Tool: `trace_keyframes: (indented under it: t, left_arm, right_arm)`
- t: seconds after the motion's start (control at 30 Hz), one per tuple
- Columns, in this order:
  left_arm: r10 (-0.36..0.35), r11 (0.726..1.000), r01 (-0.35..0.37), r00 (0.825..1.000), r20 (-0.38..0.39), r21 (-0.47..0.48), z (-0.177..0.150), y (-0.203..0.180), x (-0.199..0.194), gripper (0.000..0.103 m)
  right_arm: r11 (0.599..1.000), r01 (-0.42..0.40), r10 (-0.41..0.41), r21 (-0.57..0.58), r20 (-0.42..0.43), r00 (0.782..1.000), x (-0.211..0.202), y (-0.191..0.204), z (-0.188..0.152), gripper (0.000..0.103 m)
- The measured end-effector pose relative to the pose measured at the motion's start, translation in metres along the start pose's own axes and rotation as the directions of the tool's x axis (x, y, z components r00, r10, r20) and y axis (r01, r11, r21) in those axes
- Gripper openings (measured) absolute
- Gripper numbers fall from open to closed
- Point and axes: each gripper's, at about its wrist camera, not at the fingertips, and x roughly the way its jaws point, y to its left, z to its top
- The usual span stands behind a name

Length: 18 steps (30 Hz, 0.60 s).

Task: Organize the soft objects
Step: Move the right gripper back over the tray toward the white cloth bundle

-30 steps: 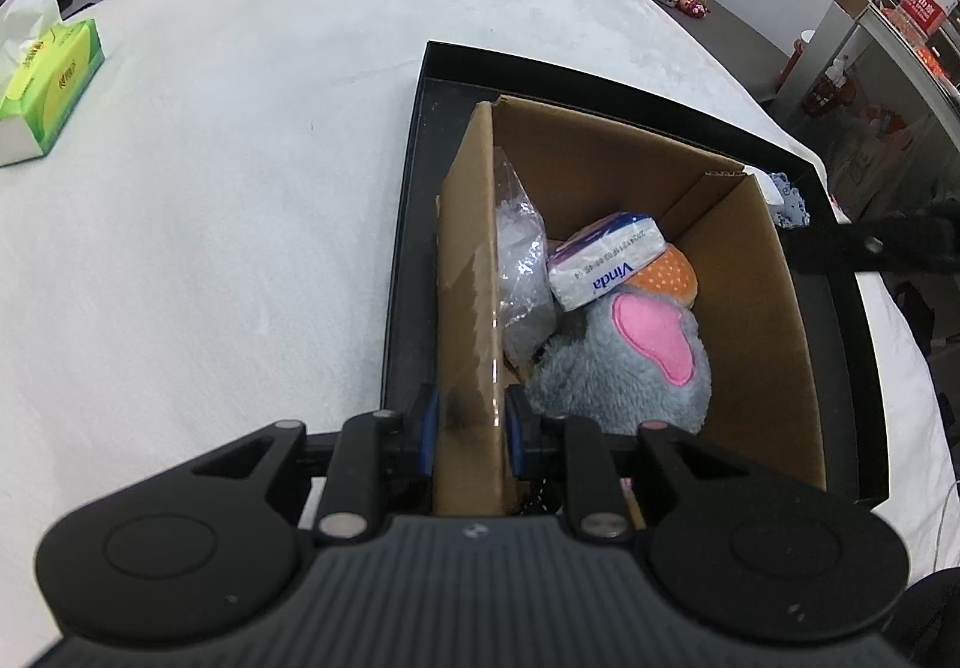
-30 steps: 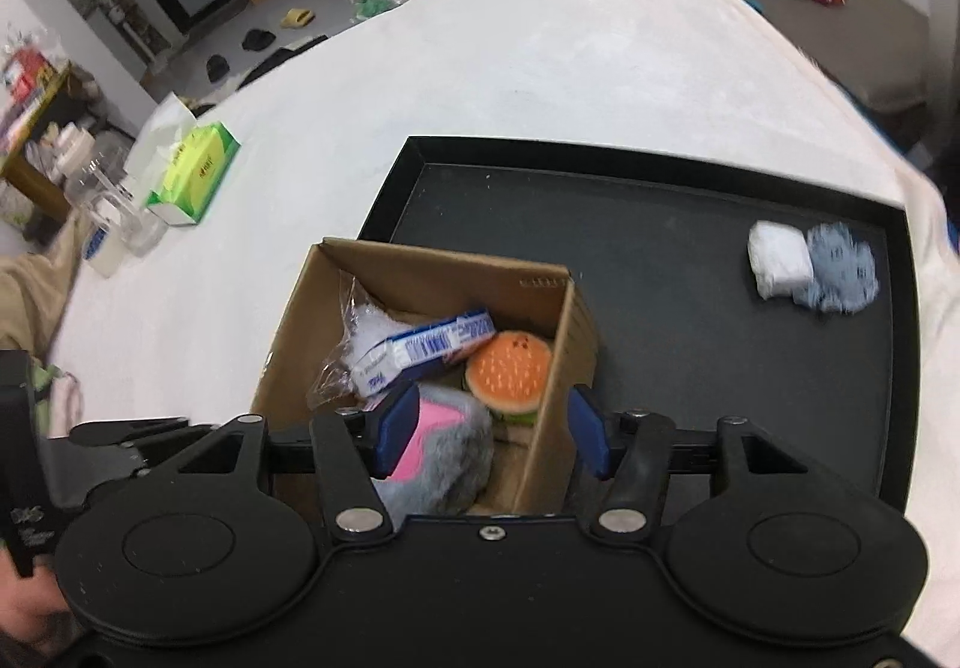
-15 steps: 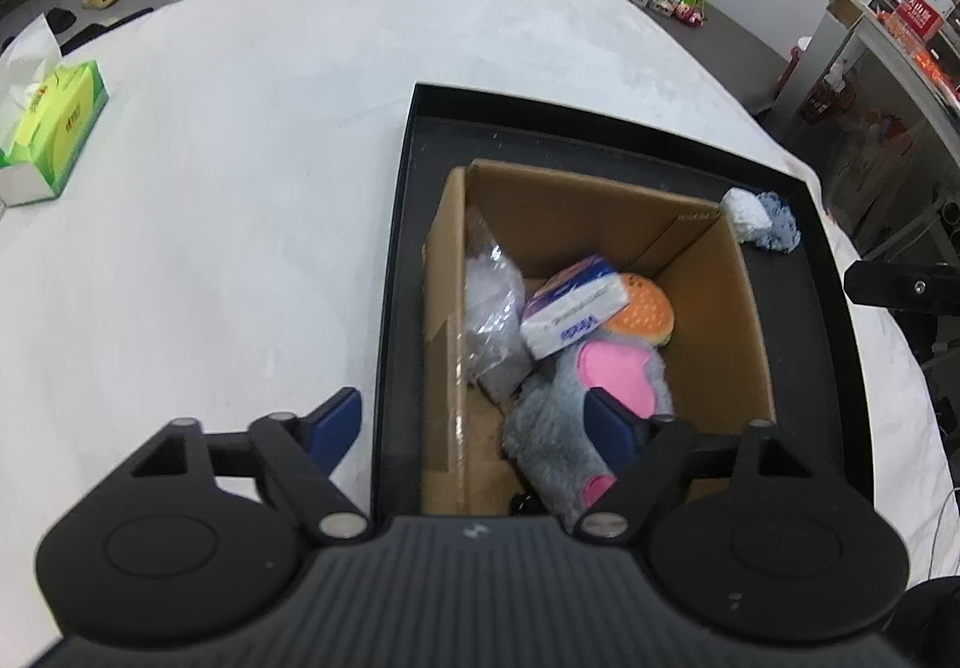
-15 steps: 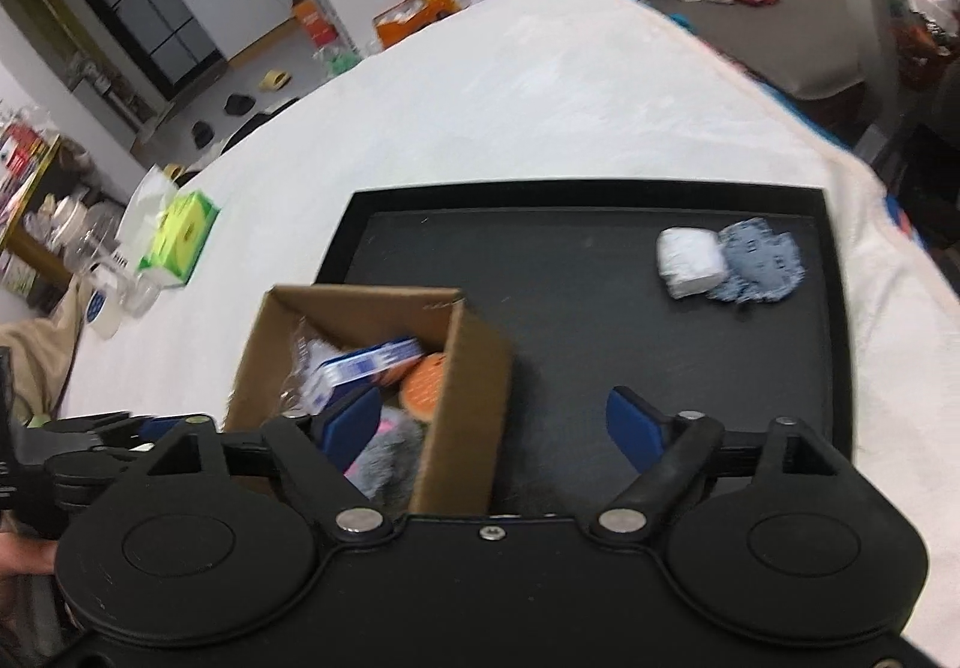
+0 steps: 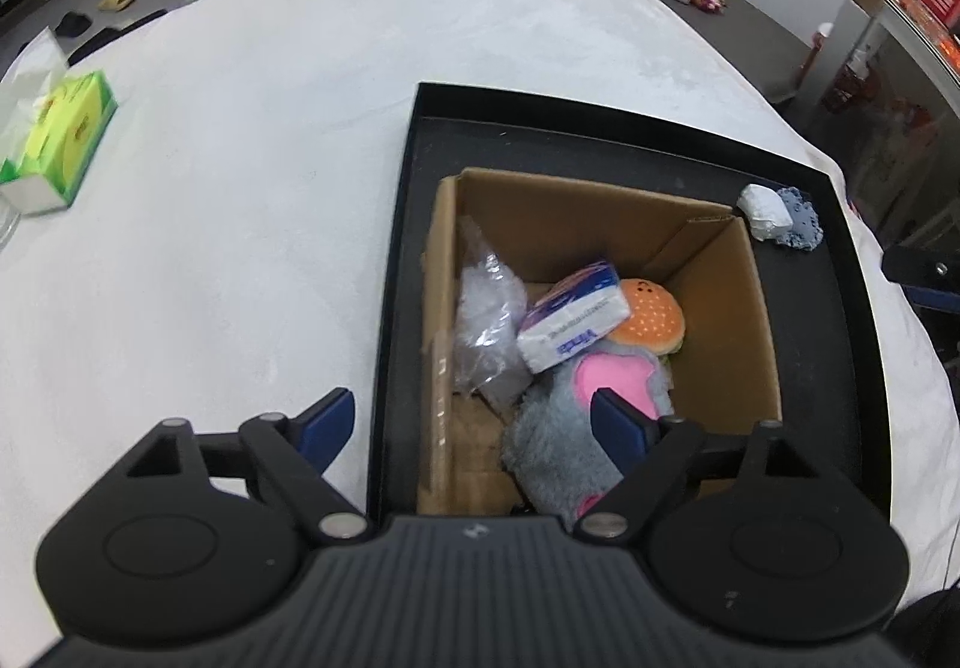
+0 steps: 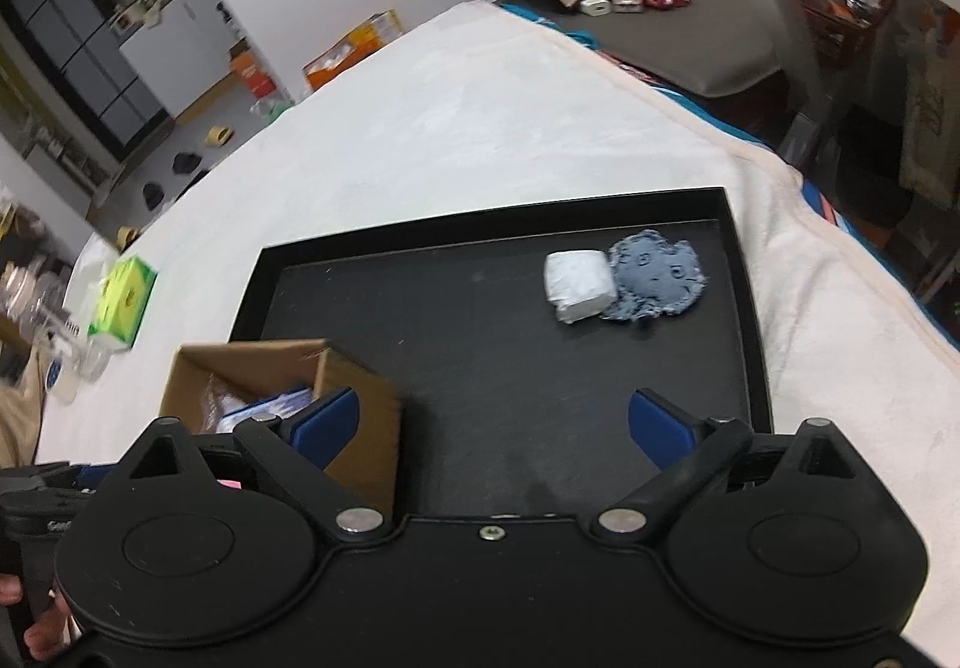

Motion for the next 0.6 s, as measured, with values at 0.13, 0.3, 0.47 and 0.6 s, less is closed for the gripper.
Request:
trace_keyframes:
  t: [0.13, 0.3, 0.47, 0.6]
  left_arm:
    - [0.004, 1.0, -0.004, 1.0, -0.004, 0.005, 0.004, -0.006, 0.001, 0.085]
    - [0.026, 1.0, -0.026, 1.0, -0.012, 0.013, 0.008, -0.014, 0.004, 0.085]
    - [0.043, 0.999, -0.043, 0.999, -0.025, 0.023, 0.012, -0.023, 0.006, 0.085]
    - [0.064, 0.997, -0.062, 0.997, -0.045, 0.036, 0.015, -0.029, 0.012, 0.085]
  right_arm:
    - [0.998, 0.012, -0.013, 0.054, 0.015, 1.0, 0.005, -0.02, 0.001, 0.097]
    - [0.996, 0.023, -0.026, 0.09, 0.032, 0.999, 0.013, -0.04, 0.003, 0.097]
    - [0.993, 0.009, -0.013, 0.114, 0.038, 0.999, 0.022, -0.054, 0.006, 0.097]
    - [0.993, -0.009, 0.003, 0.121, 0.045, 0.999, 0.03, -0.059, 0.01, 0.097]
